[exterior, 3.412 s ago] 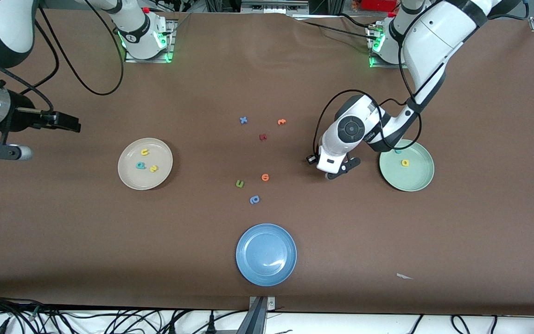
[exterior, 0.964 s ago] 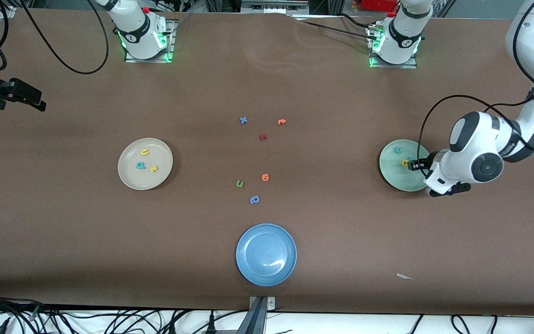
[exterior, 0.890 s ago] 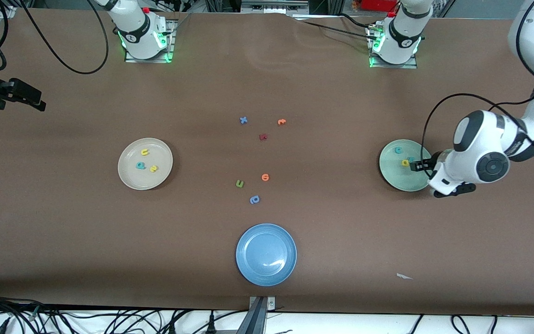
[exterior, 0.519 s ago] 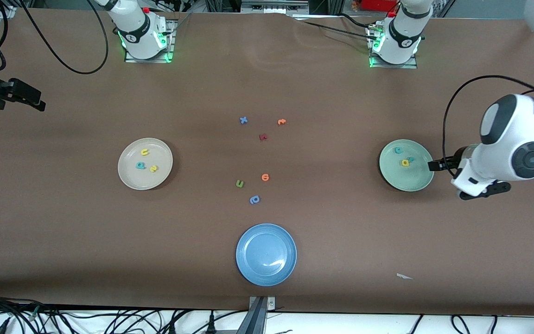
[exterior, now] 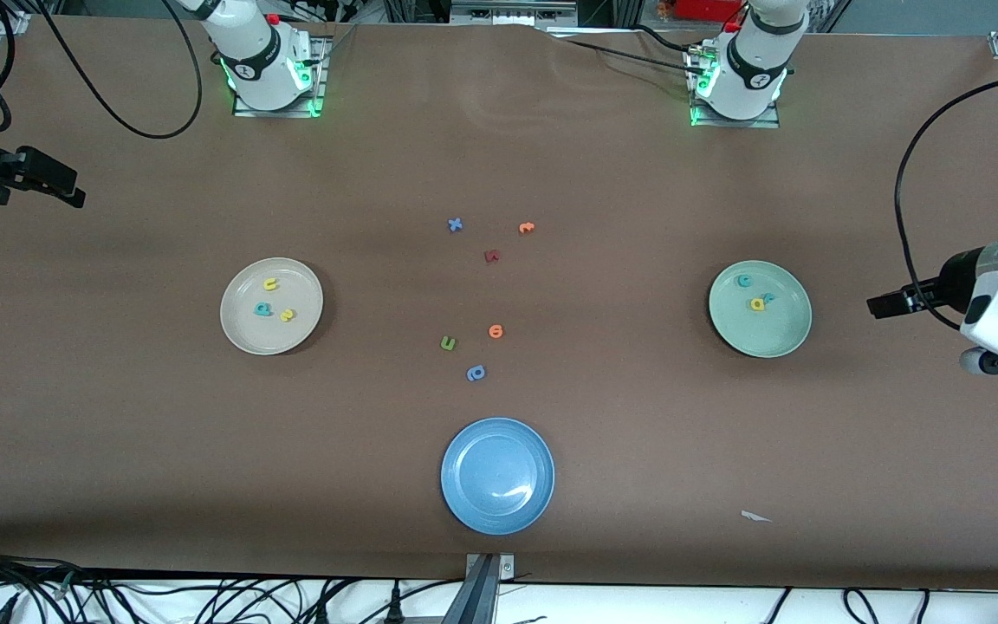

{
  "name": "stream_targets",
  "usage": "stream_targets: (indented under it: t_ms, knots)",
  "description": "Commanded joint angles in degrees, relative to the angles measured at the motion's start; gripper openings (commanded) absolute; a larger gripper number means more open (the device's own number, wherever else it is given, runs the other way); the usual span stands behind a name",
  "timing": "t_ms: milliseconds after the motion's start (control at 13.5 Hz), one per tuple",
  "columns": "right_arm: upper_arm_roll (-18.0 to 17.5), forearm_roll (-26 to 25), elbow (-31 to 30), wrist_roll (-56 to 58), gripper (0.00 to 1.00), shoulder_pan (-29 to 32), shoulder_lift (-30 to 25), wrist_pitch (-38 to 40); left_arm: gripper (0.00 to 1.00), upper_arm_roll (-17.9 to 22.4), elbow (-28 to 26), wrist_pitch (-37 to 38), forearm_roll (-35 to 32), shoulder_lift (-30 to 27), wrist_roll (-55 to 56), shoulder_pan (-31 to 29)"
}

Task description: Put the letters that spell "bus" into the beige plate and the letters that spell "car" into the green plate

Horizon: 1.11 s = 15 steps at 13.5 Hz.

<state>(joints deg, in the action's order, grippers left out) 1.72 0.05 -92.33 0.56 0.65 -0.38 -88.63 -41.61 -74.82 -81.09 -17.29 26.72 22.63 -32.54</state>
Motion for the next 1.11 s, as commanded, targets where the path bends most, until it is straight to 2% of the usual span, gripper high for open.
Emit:
stream_targets:
  t_ms: [0,148,297,445,593,668,742,890,1038]
  knots:
    - [-0.2,1.1,-0.4,-0.2,1.0,0.6,-0.6,0.1,0.99,7.0,8.3,6.2,1.2,0.7,-7.2,7.6]
    - [-0.2,1.1,-0.5,-0.2,1.0,0.6,-0.7,0.1,0.99,14.2,13.0,8.9,1.3,0.1,-10.9,14.7]
    - [-0.2,1.1,-0.4,-0.2,1.0,0.6,-0.6,0.1,1.0,19.6,13.5,8.8,1.7,-1.4,-11.7,20.1]
    - [-0.2,1.0,-0.4,-0.2,1.0,0.6,-0.7,0.1,1.0,28.0,13.5,8.6,8.8,-2.5,-11.2,25.3]
    - [-0.2,1.1,-0.5,-0.2,1.0,0.6,-0.7,0.1,1.0,40.7,13.4,7.4,21.0,-4.2,-11.7,30.6]
    - [-0.1,1.1,-0.5,-0.2,1.0,0.7,-0.6,0.1,0.99,46.7,13.1,6.6,24.9,-4.8,-12.8,33.3]
    - [-0.1,1.1,-0.4,-0.2,1.0,0.7,-0.6,0.1,0.97,49.7,12.3,5.1,25.8,-5.5,-14.9,34.8]
    - [-0.2,1.0,-0.4,-0.2,1.0,0.6,-0.6,0.1,0.96,49.7,6.4,0.0,25.5,-8.2,-16.6,35.1]
    - [-0.2,0.9,-0.4,-0.2,1.0,0.6,-0.6,0.0,0.93,47.6,-2.7,-7.4,23.9,-13.6,-16.9,34.4]
